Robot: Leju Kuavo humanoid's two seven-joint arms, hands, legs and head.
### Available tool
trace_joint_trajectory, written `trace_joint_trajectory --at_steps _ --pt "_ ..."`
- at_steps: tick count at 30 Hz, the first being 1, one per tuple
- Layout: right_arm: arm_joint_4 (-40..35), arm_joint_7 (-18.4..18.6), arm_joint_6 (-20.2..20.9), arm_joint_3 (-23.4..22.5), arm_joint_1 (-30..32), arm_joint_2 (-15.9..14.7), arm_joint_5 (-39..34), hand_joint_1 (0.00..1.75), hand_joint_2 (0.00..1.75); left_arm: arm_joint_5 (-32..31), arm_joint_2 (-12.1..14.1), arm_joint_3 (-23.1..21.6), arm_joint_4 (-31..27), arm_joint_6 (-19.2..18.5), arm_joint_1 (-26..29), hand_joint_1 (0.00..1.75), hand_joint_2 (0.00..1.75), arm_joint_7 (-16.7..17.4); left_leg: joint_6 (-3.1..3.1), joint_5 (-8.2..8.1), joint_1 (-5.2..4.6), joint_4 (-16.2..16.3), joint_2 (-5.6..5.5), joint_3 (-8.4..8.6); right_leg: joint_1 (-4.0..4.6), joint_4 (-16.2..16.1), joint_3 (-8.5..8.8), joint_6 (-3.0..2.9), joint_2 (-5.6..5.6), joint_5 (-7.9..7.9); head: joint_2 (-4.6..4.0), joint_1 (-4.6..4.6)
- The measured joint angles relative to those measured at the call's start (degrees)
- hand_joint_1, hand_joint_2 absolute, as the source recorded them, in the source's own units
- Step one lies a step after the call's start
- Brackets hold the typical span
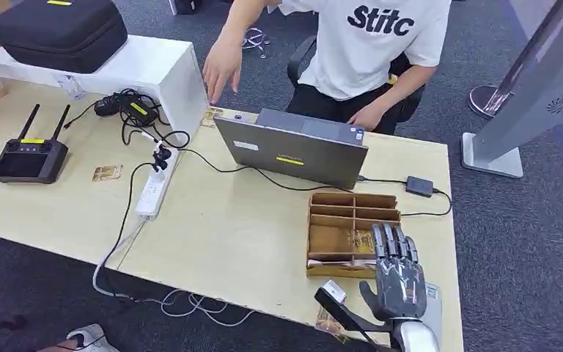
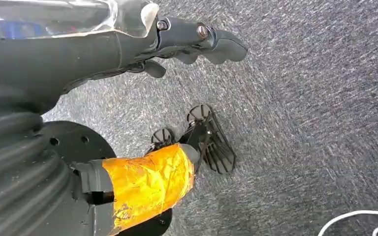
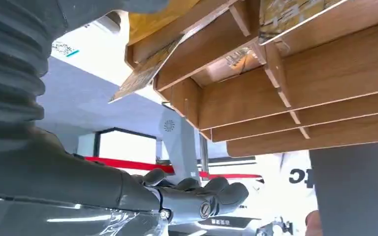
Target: Pass the card to the sensor for recognition and then transmit it.
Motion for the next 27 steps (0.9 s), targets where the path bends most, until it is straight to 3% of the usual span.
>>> trace_joint_trajectory --at_steps 10,11,14,15,16,27 --pt "6.2 -4.6 -1.9 -5.0 -3.4 0.2 -1.4 0.00 1.75 -1.5 0.3 0.0 0.0 -0.3 0.0 0.00 1.75 -0.1 0.00 0.00 -0.01 0.0 0.00 0.00 0.00 0.0 0.00 0.00 -0.01 0.00 0.00 0.02" --pt "6.6 -5.2 -1.9 -5.4 -3.5 0.4 -1.5 0.45 1.75 -1.6 0.3 0.0 0.0 -0.3 0.0 0.00 1.75 -0.1 0.00 0.00 0.00 0.0 0.00 0.00 0.00 0.0 0.00 0.00 -0.01 0.00 0.00 0.02" --pt "7.4 -7.5 -1.7 -6.3 -3.7 0.9 -3.2 0.45 1.75 -2.1 0.3 0.0 0.0 -0.4 0.0 0.00 1.75 -0.1 0.00 0.00 0.00 0.0 0.00 0.00 0.00 0.0 0.00 0.00 -0.01 0.00 0.00 0.00" --pt "7.7 -7.9 -1.6 -6.4 -3.8 1.0 -3.5 1.57 1.75 -2.1 0.4 0.0 0.0 -0.4 0.0 0.00 1.75 -0.1 0.00 0.00 0.00 0.0 0.00 0.00 0.00 0.0 -0.01 0.00 -0.01 0.00 0.00 0.02" --pt "7.9 -8.2 -1.5 -6.6 -3.8 1.0 -3.7 1.75 1.75 -2.2 0.4 0.0 0.0 -0.4 0.0 0.00 1.75 -0.1 0.00 0.00 0.00 0.0 0.00 0.00 0.00 0.0 -0.01 0.00 -0.01 0.00 0.00 0.00" --pt "10.4 -9.0 -1.1 -7.2 -4.9 1.3 -4.7 1.75 1.75 -2.3 1.2 0.0 0.7 -0.4 0.0 0.00 1.75 -0.7 0.00 0.00 0.00 0.0 0.00 0.00 0.00 0.0 0.00 0.00 -0.02 0.00 0.00 0.02"
